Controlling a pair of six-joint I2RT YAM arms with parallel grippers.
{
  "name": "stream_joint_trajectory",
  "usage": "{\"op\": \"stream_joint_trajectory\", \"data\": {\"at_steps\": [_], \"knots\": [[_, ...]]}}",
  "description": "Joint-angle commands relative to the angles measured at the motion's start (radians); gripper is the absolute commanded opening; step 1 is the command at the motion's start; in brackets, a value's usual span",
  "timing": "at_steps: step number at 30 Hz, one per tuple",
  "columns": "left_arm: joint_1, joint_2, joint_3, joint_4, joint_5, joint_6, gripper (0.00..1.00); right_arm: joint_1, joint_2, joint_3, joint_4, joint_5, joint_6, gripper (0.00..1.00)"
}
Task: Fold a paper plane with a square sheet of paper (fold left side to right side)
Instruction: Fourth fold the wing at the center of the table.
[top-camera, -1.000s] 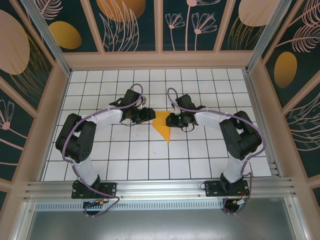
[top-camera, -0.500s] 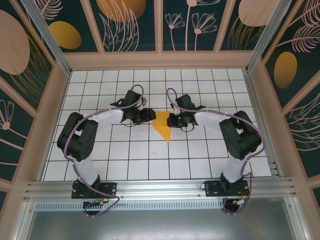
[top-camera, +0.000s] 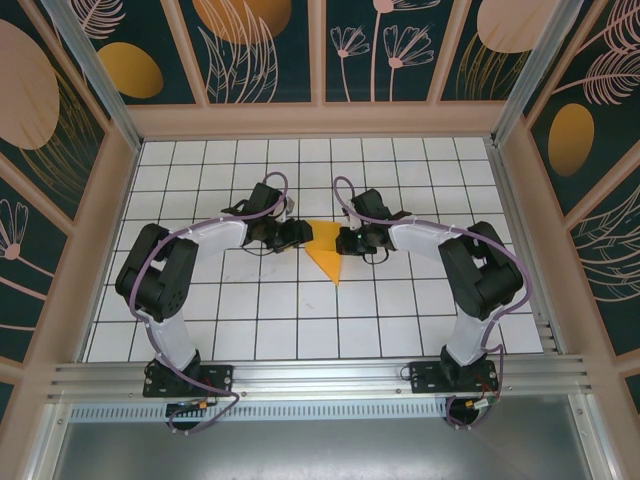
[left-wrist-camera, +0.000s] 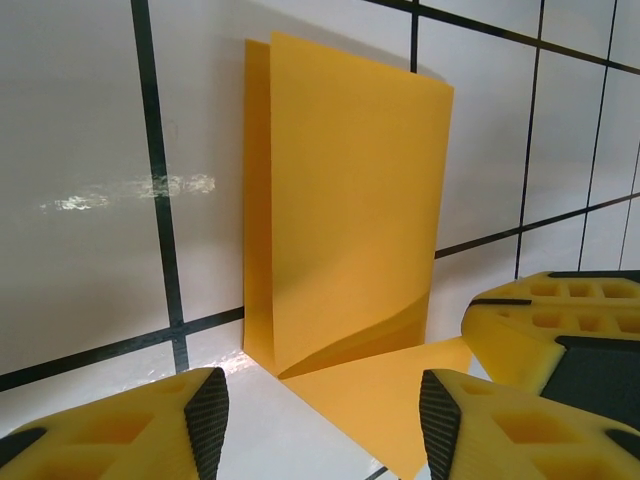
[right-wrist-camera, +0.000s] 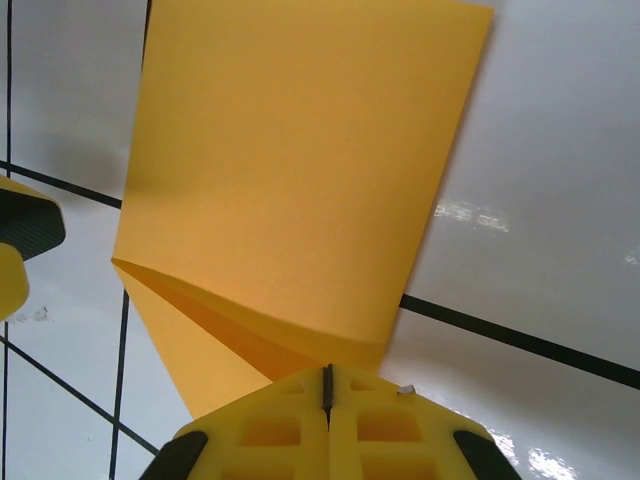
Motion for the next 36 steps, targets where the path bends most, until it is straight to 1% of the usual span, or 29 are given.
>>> {"op": "stream_joint_trajectory", "data": {"at_steps": [1, 10, 17, 21, 27, 28, 32, 36], "knots": [[-0.002, 0.025, -0.019, 0.038, 0.039, -0.023, 0.57, -0.003, -0.001, -0.002, -0.019, 0.019, -0.02, 0.0], [-0.015, 0.074, -0.018, 0.091, 0.088, -0.051, 0.57, -0.003, 0.006, -0.004, -0.014, 0.015, -0.016, 0.0], [-0.032, 0.103, 0.004, 0.099, 0.094, -0.058, 0.56, -0.003, 0.004, -0.012, -0.013, 0.015, -0.016, 0.0], [-0.036, 0.105, 0.01, 0.101, 0.096, -0.06, 0.51, -0.004, 0.002, -0.012, -0.012, 0.019, -0.016, 0.0], [-0.038, 0.089, 0.012, 0.095, 0.09, -0.06, 0.38, -0.006, -0.036, -0.019, -0.009, 0.038, -0.016, 0.0], [-0.039, 0.085, 0.012, 0.094, 0.09, -0.061, 0.36, -0.006, -0.046, -0.021, -0.009, 0.048, -0.016, 0.02], [-0.041, 0.066, 0.011, 0.092, 0.085, -0.062, 0.28, -0.006, -0.109, -0.043, 0.001, 0.095, -0.016, 0.19], [-0.042, 0.046, 0.009, 0.092, 0.081, -0.067, 0.25, 0.014, -0.196, -0.085, 0.019, 0.179, -0.013, 0.29]]}}
